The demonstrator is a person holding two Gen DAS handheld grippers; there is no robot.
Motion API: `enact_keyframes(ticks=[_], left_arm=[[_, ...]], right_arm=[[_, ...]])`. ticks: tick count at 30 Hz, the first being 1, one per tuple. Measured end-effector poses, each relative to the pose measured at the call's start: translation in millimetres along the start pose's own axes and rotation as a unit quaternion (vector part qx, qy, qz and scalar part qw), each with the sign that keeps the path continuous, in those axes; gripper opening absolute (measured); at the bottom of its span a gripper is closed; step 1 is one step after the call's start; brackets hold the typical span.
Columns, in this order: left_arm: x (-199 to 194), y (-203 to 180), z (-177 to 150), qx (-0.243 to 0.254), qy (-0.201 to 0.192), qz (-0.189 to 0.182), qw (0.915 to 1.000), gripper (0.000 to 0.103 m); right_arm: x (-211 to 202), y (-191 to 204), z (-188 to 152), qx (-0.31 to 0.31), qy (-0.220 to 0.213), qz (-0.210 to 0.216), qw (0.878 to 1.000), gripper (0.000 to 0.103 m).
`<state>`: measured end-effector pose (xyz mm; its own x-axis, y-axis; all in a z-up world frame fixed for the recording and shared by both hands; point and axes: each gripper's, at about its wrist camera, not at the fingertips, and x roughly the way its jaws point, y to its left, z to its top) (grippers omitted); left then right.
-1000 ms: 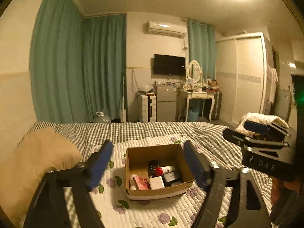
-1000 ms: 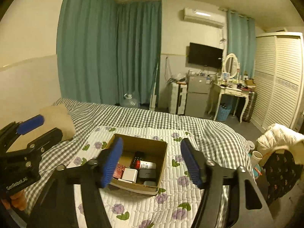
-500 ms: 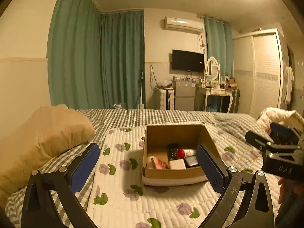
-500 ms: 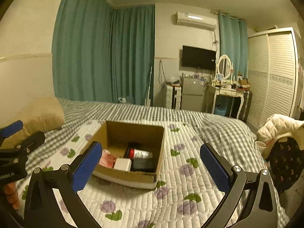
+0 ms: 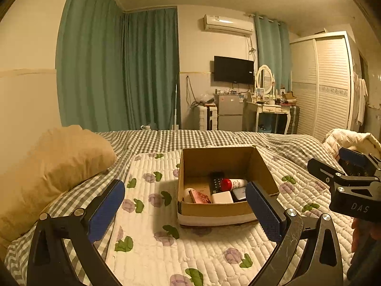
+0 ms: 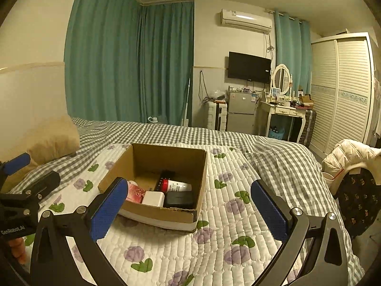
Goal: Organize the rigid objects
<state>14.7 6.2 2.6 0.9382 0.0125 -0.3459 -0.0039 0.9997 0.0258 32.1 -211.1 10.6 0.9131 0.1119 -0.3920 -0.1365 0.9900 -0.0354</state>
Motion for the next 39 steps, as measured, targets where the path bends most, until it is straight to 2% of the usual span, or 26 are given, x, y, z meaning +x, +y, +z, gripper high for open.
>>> enact_keyframes(ticks=[20,39], left_arm=[[3.1,-1.2,-1.1,-0.002,0.009,-0.001,1.0,0.103],[3.7,0.2,-1.8,-0.005,0.013,-0.002,0.9999,0.103]], right_arm=[[9.1,-6.4,0.0,0.002,0.017,-0.019,1.0,0.103],[9.4,-2.1,-1.2,-0.002,0.02,-0.014,1.0,0.103]])
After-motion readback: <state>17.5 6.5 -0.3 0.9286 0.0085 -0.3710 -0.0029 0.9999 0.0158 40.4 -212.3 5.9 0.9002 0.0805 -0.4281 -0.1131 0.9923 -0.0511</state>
